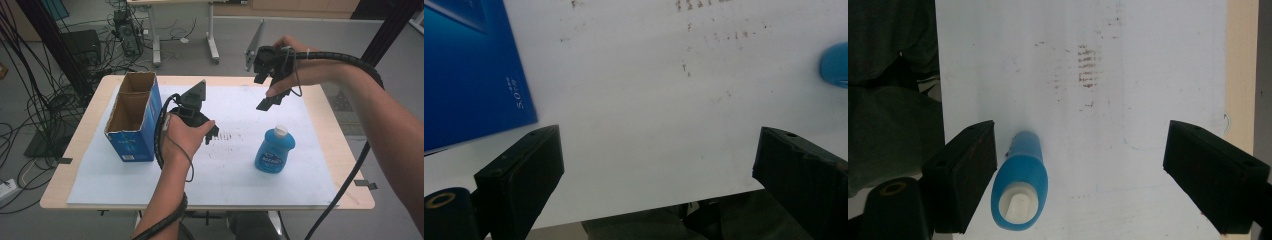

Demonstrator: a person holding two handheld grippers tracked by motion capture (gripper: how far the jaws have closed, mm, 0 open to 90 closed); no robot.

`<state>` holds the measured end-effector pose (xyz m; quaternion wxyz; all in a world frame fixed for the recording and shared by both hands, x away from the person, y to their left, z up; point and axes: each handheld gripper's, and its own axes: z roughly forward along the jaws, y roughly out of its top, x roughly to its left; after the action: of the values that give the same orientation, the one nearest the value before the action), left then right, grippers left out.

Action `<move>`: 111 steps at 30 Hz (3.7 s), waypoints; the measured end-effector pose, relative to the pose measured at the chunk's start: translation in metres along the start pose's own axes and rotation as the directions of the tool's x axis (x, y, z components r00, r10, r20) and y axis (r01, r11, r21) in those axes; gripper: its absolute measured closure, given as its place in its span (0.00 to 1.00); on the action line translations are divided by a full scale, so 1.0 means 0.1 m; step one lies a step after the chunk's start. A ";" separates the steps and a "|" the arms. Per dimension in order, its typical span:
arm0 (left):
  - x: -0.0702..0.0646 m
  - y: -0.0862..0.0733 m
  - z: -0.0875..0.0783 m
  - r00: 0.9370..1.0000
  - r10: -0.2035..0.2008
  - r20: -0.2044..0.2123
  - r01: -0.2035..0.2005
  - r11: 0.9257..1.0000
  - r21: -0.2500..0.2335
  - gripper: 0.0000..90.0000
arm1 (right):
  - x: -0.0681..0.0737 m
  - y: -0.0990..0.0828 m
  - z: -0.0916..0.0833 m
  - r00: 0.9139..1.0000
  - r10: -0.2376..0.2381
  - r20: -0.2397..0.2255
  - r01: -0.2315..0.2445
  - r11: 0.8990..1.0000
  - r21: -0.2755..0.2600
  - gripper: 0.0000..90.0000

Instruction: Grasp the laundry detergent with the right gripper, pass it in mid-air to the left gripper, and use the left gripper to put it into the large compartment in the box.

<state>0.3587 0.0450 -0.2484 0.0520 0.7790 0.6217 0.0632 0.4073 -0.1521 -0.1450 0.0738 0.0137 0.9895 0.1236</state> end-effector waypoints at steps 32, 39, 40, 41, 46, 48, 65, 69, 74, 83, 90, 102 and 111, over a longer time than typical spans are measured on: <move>-0.04 -0.01 -0.06 1.000 0.018 -0.022 -0.018 1.000 -0.015 0.07 | 0.07 -0.66 -0.15 0.996 0.087 0.018 -0.087 0.996 -0.004 0.15; -0.04 -0.02 -0.06 1.000 0.016 -0.024 -0.016 1.000 -0.019 0.07 | 0.10 -0.85 -0.20 0.994 0.109 0.024 -0.109 0.994 0.002 0.15; -0.03 -0.02 -0.06 1.000 0.016 -0.026 -0.017 1.000 -0.019 0.07 | 0.10 -0.92 -0.21 0.993 0.116 0.024 -0.116 0.993 0.001 0.14; -0.03 -0.02 -0.06 1.000 0.016 -0.026 -0.017 1.000 -0.019 0.07 | 0.10 -0.92 -0.21 0.993 0.116 0.024 -0.116 0.993 0.001 0.14; -0.03 -0.02 -0.08 0.999 0.016 -0.028 -0.017 1.000 -0.024 0.07 | 0.13 -1.09 -0.22 0.991 0.133 0.028 -0.134 0.991 0.020 0.14; -0.05 -0.02 -0.08 0.999 0.020 -0.029 -0.021 1.000 -0.022 0.07 | 0.14 -1.12 -0.22 0.991 0.134 0.029 -0.135 0.991 0.021 0.14; -0.09 -0.03 -0.06 0.999 0.027 -0.029 -0.028 0.999 -0.027 0.07 | 0.27 -1.56 -0.09 0.985 0.167 0.031 -0.165 0.984 -0.066 0.10; -0.10 -0.03 -0.05 0.999 0.030 -0.032 -0.031 0.999 -0.026 0.07 | 0.33 -1.64 0.00 0.986 0.168 0.018 -0.165 0.980 -0.109 0.11; -0.11 -0.03 -0.03 0.999 0.035 -0.034 -0.036 0.999 -0.023 0.07 | 0.40 -1.79 0.17 0.985 0.175 0.004 -0.171 0.968 -0.185 0.11; -0.11 -0.02 0.01 0.999 0.038 -0.037 -0.039 0.999 -0.015 0.07 | 0.49 -2.04 0.38 0.978 0.208 0.000 -0.199 0.936 -0.290 0.10; -0.11 -0.02 0.03 0.998 0.038 -0.041 -0.039 0.999 -0.012 0.07 | 0.56 -2.19 0.59 0.972 0.235 0.000 -0.218 0.901 -0.376 0.10; -0.09 -0.04 0.08 0.998 0.036 -0.047 -0.036 0.999 -0.006 0.07 | 0.67 -2.26 1.06 0.964 0.263 -0.031 -0.245 0.838 -0.487 0.10; -0.09 -0.06 0.15 0.998 0.039 -0.050 -0.039 0.999 0.004 0.07 | 0.71 -2.23 1.29 0.960 0.278 -0.043 -0.260 0.814 -0.520 0.08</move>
<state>0.3536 0.0374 -0.2649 0.0339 0.7893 0.6074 0.0825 0.3543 -0.3341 -0.3342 0.0736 0.1350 0.9056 0.3953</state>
